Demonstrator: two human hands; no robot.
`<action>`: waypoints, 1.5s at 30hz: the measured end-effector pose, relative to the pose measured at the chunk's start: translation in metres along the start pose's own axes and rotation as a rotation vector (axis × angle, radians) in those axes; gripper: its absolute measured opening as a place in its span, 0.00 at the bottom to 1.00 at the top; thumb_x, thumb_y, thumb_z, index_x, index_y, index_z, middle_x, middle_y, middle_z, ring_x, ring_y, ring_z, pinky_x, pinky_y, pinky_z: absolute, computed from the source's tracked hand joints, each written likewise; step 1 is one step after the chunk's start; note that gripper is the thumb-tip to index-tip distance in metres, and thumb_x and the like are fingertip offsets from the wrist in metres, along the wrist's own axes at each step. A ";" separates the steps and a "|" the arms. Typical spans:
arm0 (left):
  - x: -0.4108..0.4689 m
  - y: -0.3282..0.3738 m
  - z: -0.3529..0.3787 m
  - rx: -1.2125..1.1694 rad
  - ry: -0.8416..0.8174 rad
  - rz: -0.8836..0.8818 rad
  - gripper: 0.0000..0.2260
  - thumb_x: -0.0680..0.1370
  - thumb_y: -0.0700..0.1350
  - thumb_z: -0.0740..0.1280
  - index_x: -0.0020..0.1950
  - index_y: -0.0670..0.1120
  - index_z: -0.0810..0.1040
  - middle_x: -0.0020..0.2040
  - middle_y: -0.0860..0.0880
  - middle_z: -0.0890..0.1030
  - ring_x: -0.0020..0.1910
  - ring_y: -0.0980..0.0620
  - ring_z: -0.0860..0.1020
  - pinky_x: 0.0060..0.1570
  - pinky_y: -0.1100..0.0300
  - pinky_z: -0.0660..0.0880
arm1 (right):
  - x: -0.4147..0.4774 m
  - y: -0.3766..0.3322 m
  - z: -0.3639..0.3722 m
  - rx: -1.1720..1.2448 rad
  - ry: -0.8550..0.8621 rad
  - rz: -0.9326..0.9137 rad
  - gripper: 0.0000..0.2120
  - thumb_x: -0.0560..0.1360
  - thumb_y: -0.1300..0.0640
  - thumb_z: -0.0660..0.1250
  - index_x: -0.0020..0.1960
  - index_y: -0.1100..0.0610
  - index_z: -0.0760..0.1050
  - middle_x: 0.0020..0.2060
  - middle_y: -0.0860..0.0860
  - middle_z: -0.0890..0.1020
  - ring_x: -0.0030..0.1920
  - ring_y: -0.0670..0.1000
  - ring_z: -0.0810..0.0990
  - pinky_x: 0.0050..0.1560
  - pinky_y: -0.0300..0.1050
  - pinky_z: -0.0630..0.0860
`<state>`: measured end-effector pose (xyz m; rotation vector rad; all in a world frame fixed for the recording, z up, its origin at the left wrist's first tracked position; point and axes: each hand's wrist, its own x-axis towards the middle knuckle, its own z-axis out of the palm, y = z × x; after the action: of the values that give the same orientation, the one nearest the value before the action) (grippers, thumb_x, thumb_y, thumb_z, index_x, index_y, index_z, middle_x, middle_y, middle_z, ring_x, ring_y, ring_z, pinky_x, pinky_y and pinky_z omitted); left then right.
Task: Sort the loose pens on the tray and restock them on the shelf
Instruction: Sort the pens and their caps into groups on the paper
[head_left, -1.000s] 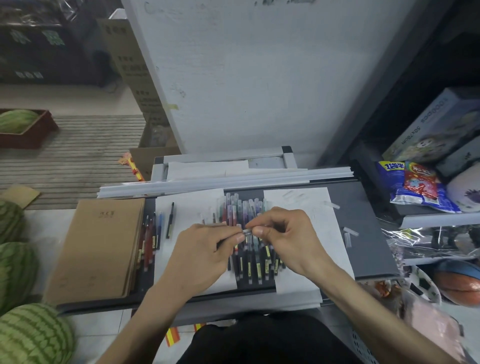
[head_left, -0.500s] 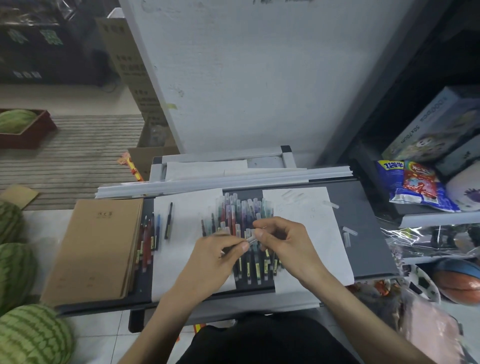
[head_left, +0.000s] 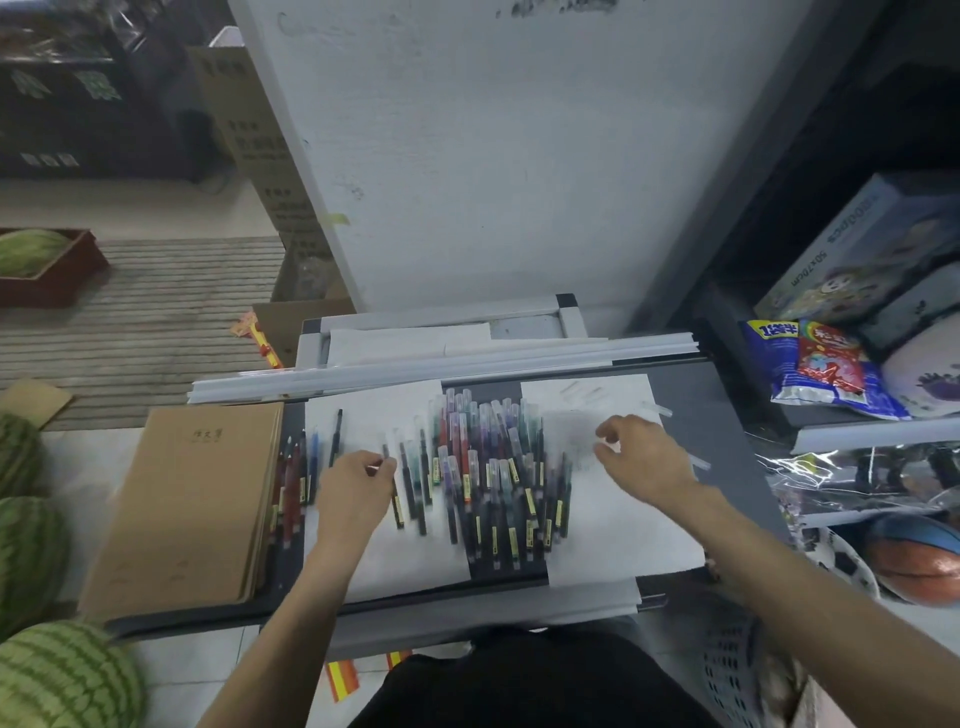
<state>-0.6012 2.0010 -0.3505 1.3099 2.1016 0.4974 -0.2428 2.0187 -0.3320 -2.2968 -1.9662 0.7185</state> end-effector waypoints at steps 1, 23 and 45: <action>0.004 -0.003 0.003 0.013 -0.002 -0.010 0.13 0.83 0.48 0.68 0.55 0.40 0.86 0.51 0.43 0.87 0.53 0.42 0.83 0.51 0.56 0.74 | 0.006 0.004 -0.003 -0.051 0.007 0.007 0.15 0.80 0.50 0.64 0.65 0.50 0.78 0.60 0.48 0.81 0.59 0.53 0.80 0.55 0.51 0.80; 0.007 -0.015 0.020 0.039 -0.037 0.021 0.12 0.82 0.48 0.69 0.60 0.42 0.83 0.54 0.43 0.86 0.47 0.50 0.80 0.50 0.58 0.76 | 0.055 -0.008 -0.001 -0.616 0.027 -0.162 0.19 0.75 0.70 0.63 0.63 0.58 0.72 0.57 0.54 0.73 0.52 0.58 0.79 0.44 0.50 0.76; 0.084 -0.021 -0.027 0.478 0.039 0.038 0.05 0.77 0.40 0.67 0.45 0.40 0.80 0.41 0.41 0.81 0.38 0.38 0.81 0.40 0.48 0.83 | -0.006 -0.025 0.017 0.060 0.252 -0.177 0.11 0.84 0.52 0.59 0.56 0.55 0.78 0.47 0.50 0.83 0.47 0.54 0.80 0.49 0.50 0.78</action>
<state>-0.6608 2.0676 -0.3675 1.6103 2.3195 0.0280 -0.2722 2.0130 -0.3370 -2.0311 -1.9692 0.4427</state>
